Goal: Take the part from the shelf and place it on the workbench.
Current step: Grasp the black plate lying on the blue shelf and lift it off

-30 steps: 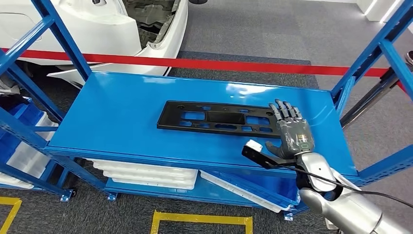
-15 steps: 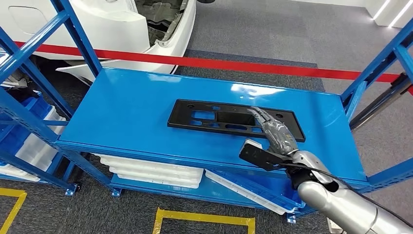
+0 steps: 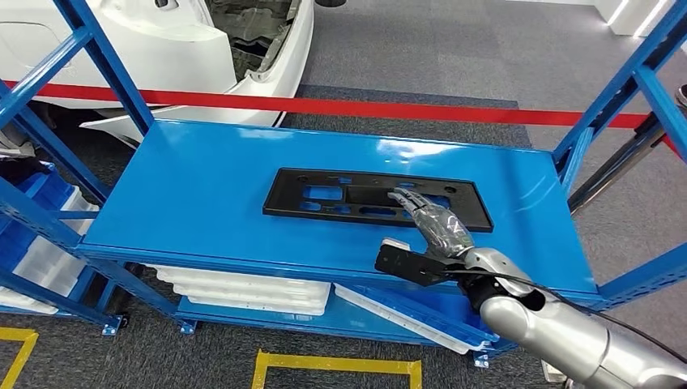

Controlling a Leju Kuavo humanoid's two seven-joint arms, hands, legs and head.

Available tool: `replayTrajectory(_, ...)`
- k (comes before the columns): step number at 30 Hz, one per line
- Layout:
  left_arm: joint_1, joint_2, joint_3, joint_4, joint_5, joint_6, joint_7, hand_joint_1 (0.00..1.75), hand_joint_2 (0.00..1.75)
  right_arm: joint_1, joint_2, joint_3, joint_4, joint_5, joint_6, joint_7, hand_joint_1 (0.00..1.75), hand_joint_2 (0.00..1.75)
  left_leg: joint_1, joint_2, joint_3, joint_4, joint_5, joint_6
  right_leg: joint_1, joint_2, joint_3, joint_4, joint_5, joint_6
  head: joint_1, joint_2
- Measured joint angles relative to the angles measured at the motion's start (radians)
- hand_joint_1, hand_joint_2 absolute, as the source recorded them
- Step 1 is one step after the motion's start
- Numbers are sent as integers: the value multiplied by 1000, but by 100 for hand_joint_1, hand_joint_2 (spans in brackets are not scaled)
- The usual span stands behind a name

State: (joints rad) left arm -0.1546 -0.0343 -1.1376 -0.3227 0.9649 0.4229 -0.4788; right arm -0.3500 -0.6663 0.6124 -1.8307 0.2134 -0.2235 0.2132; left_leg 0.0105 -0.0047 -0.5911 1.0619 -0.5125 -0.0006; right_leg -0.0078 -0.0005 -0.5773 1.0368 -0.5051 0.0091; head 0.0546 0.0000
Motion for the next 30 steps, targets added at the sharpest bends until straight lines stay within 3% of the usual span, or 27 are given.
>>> replayTrajectory(4,3,0,0,0,2,-1,-2,0,0,-3,-19,8,0,-5,24,28,0,175,2,1,1,-8,2,19,-2,0,-7,18,-13,15,5,0)
replayTrajectory(6,2,0,0,0,4,-1,-3,0,0,-6,-31,10,0,-7,46,51,0,175,6,2,2,-12,5,25,-4,0,-40,98,-61,25,14,0)
replayTrajectory(8,2,0,0,0,7,-1,-4,0,0,-8,-43,14,0,-7,67,75,0,175,5,3,2,-12,4,28,-5,0,-101,225,-116,31,23,0)
replayTrajectory(9,2,0,0,0,8,-2,-4,0,0,-8,-48,17,0,-8,76,85,0,175,4,4,3,-12,4,29,-6,0,-121,266,-124,32,25,0)
replayTrajectory(10,3,0,0,0,9,-2,-5,0,0,-7,-53,19,0,-10,83,94,0,175,3,3,3,-12,3,29,-6,0,-126,270,-112,30,26,0)
replayTrajectory(11,2,0,0,0,10,-2,-6,0,0,-8,-59,20,0,-12,89,101,0,175,2,3,5,-12,3,30,-6,0,-112,236,-82,27,27,0)
replayTrajectory(12,2,0,0,0,11,-2,-7,0,0,-8,-66,20,0,-16,94,109,0,175,1,2,7,-12,2,30,-5,0,-82,169,-42,21,29,0)
replayTrajectory(14,2,0,0,0,11,-2,-8,0,0,-10,-81,19,0,-26,101,120,0,175,-1,1,9,-14,1,29,1,0,-28,46,9,11,30,0)
replayTrajectory(15,2,0,0,0,12,-2,-8,0,0,-10,-89,18,0,-33,104,123,0,175,-2,1,8,-14,1,26,5,0,-14,11,17,7,30,0)
replayTrajectory(17,2,0,0,0,13,-2,-8,0,0,-9,-101,17,0,-50,110,129,0,175,-2,1,7,-18,3,17,10,1,-11,-6,14,2,30,0)
replayTrajectory(19,2,0,0,0,16,-2,-8,0,0,-7,-114,15,0,-72,118,135,0,175,-3,2,8,-9,-8,6,4,1,-5,-20,19,-6,28,0)
replayTrajectory(21,2,0,0,0,19,-2,-8,0,0,-5,-124,12,0,-88,126,139,0,175,-4,1,-18,64,-56,-3,-2,-2,2,-31,24,-14,19,0)
replayTrajectory(23,4,0,0,0,21,-1,-8,0,0,-2,-130,11,0,-96,130,141,0,175,-4,1,-75,192,-118,-8,-1,-3,2,-30,23,-18,11,0)
replayTrajectory(24,5,0,0,0,22,-1,-8,0,0,0,-132,10,0,-99,132,142,0,175,-3,1,-97,241,-133,-10,-1,-3,2,-28,22,-19,9,0)
replayTrajectory(25,6,1,0,0,22,-1,-8,0,0,1,-134,10,0,-101,132,143,0,175,-3,1,-104,255,-127,-11,-1,-3,2,-27,21,-19,8,0)
replayTrajectory(26,6,1,0,0,23,-1,-9,0,0,3,-136,10,0,-103,133,144,0,175,-1,1,-94,232,-104,-12,-1,-2,3,-25,20,-18,7,0)
replayTrajectory(28,6,2,0,0,25,0,-10,0,0,3,-141,8,0,-109,134,146,0,175,1,1,-36,107,-37,-10,-3,0,4,-17,13,-13,5,0)
replayTrajectory(30,5,2,0,0,28,1,-11,0,0,3,-149,5,0,-114,134,147,0,175,1,0,2,11,-5,-3,-1,2,-1,-2,5,-4,4,0)
